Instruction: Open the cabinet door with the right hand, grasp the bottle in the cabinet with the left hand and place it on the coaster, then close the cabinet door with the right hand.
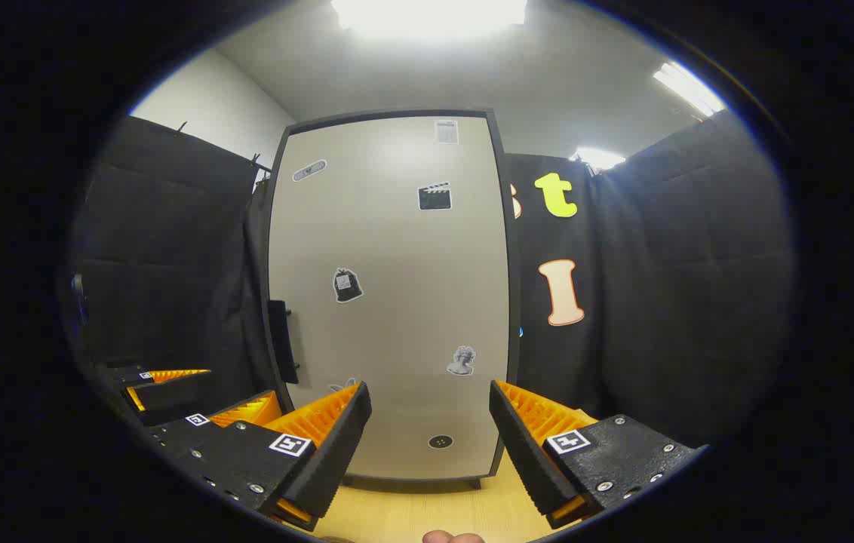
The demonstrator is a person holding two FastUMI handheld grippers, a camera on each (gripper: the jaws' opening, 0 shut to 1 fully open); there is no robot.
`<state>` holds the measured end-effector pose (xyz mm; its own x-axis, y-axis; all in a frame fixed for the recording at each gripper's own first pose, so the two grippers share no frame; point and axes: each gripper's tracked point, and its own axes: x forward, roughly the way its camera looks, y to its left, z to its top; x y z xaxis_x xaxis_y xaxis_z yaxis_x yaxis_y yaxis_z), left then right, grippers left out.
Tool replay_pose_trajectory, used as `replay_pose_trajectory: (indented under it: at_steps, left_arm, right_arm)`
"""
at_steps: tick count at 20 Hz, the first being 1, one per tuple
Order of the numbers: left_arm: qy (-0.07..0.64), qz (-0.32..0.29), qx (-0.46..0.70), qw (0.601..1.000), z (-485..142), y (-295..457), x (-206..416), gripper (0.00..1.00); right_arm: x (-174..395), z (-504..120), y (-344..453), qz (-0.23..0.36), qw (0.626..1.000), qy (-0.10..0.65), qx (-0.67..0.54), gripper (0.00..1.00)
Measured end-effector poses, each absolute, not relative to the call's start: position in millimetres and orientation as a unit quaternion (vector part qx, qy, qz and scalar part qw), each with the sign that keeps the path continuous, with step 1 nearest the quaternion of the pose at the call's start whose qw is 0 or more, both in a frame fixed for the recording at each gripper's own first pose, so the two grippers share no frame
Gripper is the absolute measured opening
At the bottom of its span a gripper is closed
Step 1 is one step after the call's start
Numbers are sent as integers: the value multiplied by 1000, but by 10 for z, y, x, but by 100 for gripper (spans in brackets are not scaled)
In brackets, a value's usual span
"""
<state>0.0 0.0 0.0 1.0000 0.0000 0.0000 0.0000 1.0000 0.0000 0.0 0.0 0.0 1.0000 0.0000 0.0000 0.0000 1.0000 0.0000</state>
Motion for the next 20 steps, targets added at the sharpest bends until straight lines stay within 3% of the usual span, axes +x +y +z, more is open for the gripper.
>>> replay_pose_trajectory:
  at_steps: [20]
  left_arm:
    - [-12, 13, -10, 1000, 141, 74, -104, 90]
  right_arm:
    - [-25, -51, 99, 11, 1000, 2, -22, 98]
